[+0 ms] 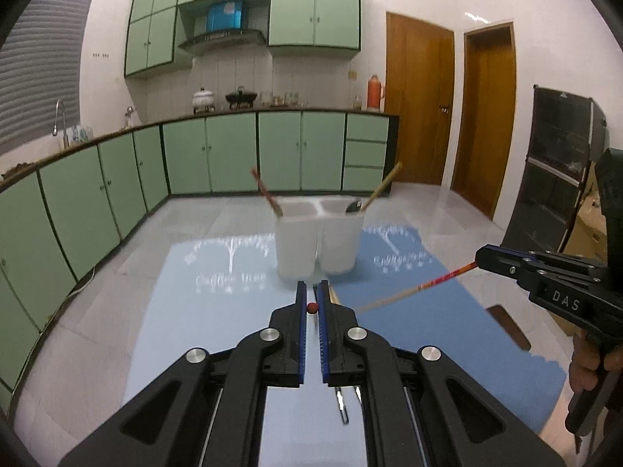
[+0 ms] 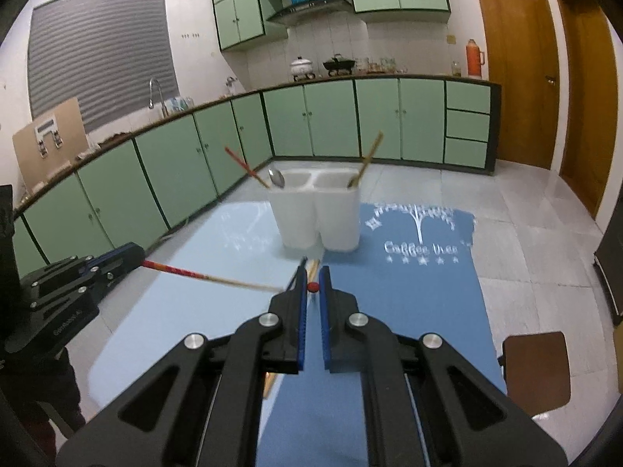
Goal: Organize utensils
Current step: 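Lift both chopsticks and carry them over the white holder with both tools, then open both tools to drop the chopsticks into the white holder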
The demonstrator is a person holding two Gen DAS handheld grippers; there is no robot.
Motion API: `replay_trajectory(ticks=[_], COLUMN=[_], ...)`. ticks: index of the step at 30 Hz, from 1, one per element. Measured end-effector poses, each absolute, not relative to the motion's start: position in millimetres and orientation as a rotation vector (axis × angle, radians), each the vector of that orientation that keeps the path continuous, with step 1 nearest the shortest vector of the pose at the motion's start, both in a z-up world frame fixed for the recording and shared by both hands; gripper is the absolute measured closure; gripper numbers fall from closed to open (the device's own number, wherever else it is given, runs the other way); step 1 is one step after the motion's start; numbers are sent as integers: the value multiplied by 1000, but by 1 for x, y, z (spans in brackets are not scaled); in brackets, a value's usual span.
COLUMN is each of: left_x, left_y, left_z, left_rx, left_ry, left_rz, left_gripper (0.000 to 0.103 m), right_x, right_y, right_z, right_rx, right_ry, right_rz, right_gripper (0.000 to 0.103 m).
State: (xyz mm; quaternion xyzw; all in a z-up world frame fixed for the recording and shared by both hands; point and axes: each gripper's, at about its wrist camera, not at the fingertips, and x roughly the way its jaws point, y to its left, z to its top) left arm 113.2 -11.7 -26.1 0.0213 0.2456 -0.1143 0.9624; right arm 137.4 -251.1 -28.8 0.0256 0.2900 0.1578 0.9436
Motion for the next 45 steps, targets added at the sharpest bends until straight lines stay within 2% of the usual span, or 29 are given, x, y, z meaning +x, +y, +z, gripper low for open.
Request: replay_trajectory(ticks=[17, 33, 38, 45], left_x=[132, 196, 233, 286], left_y=[-23, -35, -44, -53], left_z=[22, 110, 118, 100], left_rx=[67, 33, 39, 32], left_ry=[392, 151, 95, 84], left_rz=[-266, -246, -226, -217], left_gripper=[98, 98, 98, 98], right_x=[164, 226, 258, 306], right_y=[-244, -257, -258, -253], right_z=[34, 110, 114, 95], right_rx=[9, 32, 13, 2], right_ry=[506, 325, 305, 329], right_rz=[377, 348, 320, 309], right_gripper=[98, 98, 98, 98])
